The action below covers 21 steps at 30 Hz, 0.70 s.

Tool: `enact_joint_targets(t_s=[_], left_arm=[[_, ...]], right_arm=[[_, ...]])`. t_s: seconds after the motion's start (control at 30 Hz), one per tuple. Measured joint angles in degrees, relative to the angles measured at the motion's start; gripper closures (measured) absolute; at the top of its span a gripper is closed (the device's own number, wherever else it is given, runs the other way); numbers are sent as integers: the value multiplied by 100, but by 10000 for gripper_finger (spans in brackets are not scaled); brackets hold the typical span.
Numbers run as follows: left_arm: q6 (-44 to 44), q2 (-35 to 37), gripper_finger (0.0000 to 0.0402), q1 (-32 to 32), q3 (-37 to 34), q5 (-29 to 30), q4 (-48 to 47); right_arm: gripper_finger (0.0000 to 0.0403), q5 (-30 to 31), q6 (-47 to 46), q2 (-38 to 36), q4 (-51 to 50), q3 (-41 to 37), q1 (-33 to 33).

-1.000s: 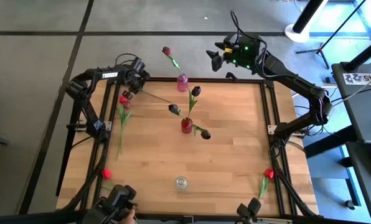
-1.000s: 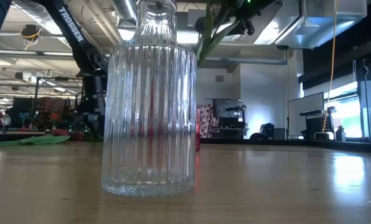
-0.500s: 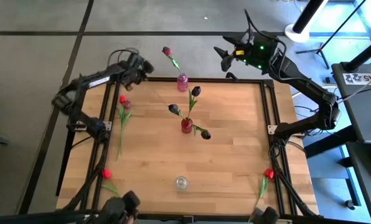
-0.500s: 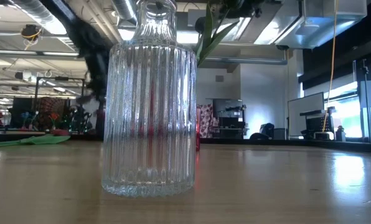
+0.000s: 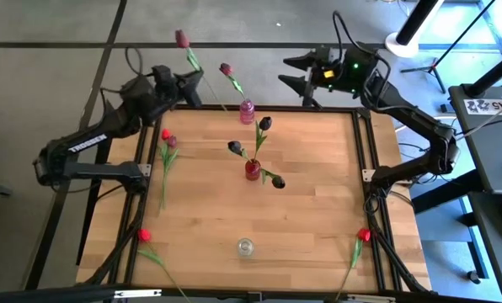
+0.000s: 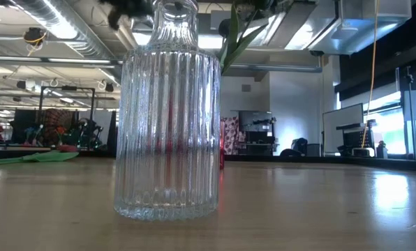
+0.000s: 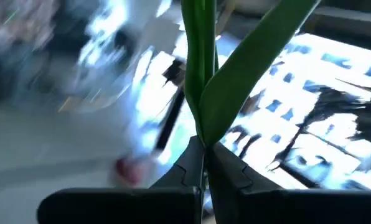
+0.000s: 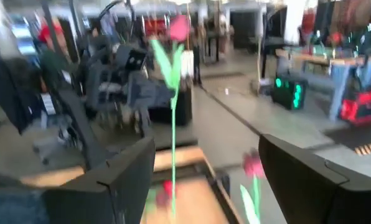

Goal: Sort flowers into vase by color
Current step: Put the top dark red tulip into the pink vase

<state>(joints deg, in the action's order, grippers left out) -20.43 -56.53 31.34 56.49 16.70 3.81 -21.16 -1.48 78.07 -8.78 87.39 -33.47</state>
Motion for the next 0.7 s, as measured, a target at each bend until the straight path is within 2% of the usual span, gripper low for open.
enact_joint_targets(t_s=[0.13,0.3,0.5,0.7], left_arm=[[991,-115,396,-231,1,-426,800],[1379,-362,396,-244,0,-931,1008],[1760,-877,396,-638,0,-1324,1039],[2011,-1303,395,-1076,-4,-1256,1268]], right_arm=[[118,262,-468,311,1113,4,364],[118,380,-693,861,2225,2,800],[118,944,-562,1329,2564,-2,1200],[119,1055,-535,1589,2531,-2,1440]])
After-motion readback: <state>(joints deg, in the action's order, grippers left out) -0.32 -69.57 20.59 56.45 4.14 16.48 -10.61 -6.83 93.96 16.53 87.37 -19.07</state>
